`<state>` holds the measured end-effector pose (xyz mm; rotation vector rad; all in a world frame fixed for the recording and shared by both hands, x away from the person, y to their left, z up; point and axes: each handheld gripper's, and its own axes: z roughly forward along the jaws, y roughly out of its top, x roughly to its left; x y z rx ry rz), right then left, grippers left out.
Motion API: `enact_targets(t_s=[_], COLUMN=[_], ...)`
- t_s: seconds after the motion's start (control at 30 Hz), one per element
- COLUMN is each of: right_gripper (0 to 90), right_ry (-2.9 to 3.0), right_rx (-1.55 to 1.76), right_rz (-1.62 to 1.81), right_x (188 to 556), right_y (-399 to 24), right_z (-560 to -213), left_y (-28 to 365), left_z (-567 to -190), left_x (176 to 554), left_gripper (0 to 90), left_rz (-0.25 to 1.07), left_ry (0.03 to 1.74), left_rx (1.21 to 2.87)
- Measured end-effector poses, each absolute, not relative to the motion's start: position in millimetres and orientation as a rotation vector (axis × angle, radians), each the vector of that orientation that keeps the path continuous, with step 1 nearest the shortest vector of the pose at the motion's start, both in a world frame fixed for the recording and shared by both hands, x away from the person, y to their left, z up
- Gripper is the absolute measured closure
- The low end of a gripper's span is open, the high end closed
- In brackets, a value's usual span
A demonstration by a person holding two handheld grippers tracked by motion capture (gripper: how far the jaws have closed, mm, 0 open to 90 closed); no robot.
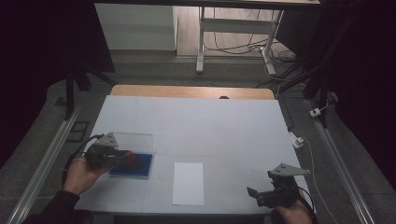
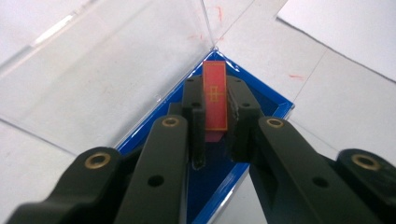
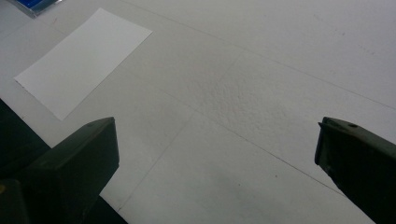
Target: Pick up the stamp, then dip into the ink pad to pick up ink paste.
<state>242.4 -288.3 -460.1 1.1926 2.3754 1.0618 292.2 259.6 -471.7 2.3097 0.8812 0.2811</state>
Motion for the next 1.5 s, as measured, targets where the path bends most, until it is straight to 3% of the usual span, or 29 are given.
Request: enact_targets(t_s=[0.8,1.5], right_gripper=[0.0,0.0], right_ry=[2.377,2.387], right_rx=[1.19,1.184], right_rz=[1.063,1.052], right_x=[242.3,242.9], right_y=[-288.1,-287.9], right_z=[-460.0,-460.1], left_y=[255.2,243.2], left_z=[-463.0,-489.2], left_x=[279.5,299.5], left_gripper=[79.8,79.8], left_rz=[0.241,0.269], left_ry=[1.035,1.126], left_rx=[2.204,2.321])
